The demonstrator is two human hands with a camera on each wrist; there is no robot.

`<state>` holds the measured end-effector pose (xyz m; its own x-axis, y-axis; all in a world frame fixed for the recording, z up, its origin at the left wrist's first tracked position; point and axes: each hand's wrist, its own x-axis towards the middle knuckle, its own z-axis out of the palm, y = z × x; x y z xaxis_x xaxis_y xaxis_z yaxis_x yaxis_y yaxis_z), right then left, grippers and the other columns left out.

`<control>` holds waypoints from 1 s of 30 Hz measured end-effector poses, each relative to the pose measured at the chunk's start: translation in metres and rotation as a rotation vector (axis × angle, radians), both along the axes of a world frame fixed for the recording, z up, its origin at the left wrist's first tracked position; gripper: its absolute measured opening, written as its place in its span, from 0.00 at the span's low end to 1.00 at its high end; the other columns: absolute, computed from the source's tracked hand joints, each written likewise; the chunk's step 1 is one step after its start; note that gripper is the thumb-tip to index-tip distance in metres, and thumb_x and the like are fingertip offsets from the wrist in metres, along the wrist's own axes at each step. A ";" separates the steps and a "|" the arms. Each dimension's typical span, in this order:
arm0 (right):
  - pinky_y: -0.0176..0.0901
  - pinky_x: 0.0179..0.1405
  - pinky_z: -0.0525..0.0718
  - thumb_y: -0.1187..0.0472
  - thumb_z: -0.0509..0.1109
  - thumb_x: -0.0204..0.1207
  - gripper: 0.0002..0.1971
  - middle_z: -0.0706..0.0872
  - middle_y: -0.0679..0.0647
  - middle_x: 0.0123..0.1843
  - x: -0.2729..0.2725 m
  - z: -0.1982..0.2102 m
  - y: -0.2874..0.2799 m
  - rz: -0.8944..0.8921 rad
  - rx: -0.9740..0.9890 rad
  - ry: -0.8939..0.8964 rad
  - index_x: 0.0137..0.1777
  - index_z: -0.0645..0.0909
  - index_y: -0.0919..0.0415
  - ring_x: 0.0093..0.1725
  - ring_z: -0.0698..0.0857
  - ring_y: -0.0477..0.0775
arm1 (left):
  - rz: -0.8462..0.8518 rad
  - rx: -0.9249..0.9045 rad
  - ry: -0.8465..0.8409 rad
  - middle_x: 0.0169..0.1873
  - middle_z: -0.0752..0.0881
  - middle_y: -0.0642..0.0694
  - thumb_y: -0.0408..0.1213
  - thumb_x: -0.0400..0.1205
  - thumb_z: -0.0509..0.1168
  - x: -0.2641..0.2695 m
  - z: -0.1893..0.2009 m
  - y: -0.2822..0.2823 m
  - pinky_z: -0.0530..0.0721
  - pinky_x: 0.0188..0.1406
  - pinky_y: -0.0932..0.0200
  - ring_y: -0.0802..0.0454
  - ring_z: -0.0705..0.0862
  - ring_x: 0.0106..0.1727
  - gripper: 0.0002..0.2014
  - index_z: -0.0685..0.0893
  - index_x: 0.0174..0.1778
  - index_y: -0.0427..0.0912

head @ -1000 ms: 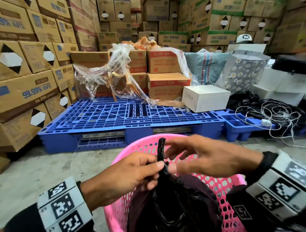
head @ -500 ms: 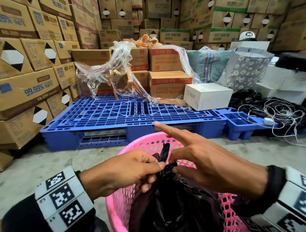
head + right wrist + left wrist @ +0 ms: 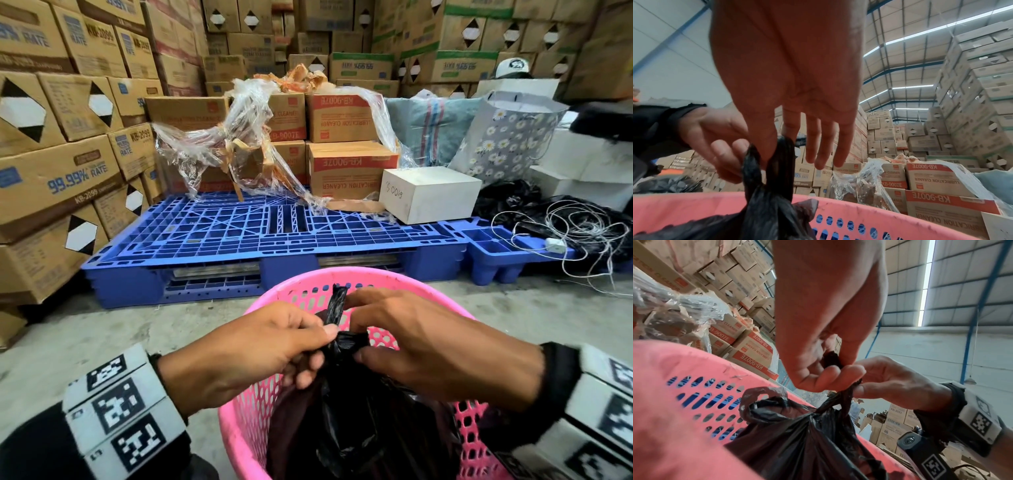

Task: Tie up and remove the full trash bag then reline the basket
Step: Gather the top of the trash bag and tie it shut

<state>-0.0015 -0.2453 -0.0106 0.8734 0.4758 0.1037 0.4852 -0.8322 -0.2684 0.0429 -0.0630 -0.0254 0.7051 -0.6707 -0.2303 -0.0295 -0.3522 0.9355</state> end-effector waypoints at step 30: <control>0.48 0.50 0.80 0.62 0.68 0.77 0.03 0.87 0.52 0.44 0.004 0.004 -0.010 0.050 0.255 0.199 0.45 0.81 0.62 0.44 0.83 0.48 | 0.005 0.162 -0.844 0.22 0.79 0.55 0.41 0.76 0.70 -0.007 -0.003 0.001 0.70 0.26 0.69 0.62 0.77 0.26 0.03 0.85 0.42 0.46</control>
